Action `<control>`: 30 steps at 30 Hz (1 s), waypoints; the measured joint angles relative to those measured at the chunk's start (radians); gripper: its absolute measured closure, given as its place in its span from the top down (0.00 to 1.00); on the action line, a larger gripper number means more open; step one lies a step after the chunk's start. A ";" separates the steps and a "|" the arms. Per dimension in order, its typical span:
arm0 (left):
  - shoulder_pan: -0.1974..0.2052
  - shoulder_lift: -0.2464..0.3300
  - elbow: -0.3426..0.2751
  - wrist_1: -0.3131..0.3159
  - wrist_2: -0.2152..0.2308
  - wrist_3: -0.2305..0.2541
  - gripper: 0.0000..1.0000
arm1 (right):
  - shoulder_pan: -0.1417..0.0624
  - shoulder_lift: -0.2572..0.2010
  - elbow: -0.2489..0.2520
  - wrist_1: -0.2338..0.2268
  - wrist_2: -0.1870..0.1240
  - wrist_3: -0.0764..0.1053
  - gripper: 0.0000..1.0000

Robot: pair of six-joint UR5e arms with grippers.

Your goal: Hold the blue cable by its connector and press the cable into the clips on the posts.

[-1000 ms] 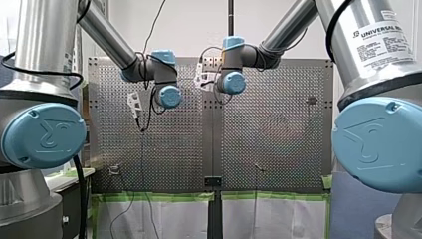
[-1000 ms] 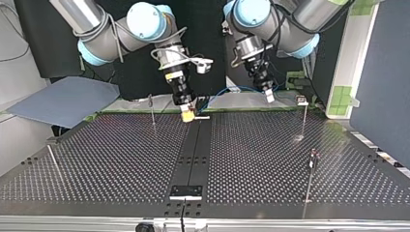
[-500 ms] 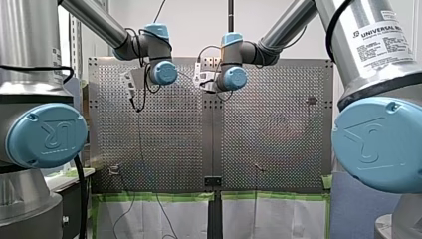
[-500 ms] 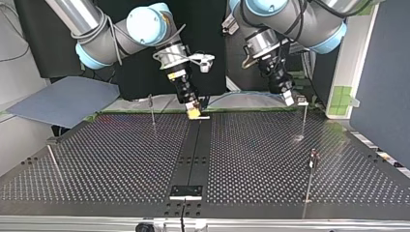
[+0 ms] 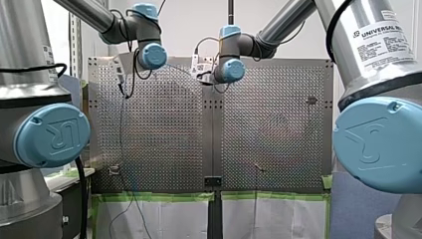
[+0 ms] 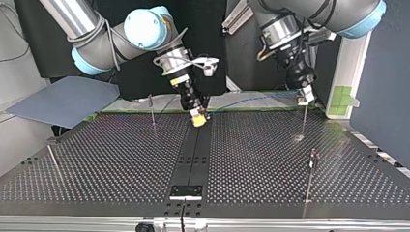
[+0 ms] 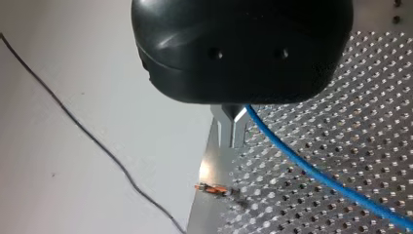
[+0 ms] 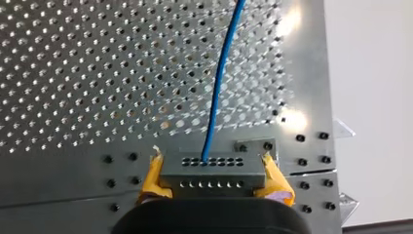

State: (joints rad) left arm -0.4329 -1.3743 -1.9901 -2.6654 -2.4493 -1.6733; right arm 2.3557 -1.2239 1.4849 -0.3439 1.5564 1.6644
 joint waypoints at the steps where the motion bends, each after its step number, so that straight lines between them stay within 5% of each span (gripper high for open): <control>1: 0.002 -0.002 0.000 -0.010 0.009 -0.001 0.00 | 0.001 0.000 -0.003 0.000 -0.005 0.000 0.00; 13: 0.050 -0.048 0.023 -0.138 0.090 -0.008 0.00 | 0.008 0.007 -0.044 -0.002 -0.024 -0.005 0.00; 30: 0.201 -0.046 0.083 -0.168 0.227 -0.021 0.00 | 0.036 0.087 -0.139 0.002 -0.028 -0.023 0.00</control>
State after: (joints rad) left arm -0.2323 -1.4204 -1.9068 -2.8337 -2.2222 -1.6940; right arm 2.3920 -1.1372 1.3463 -0.3416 1.5282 1.6419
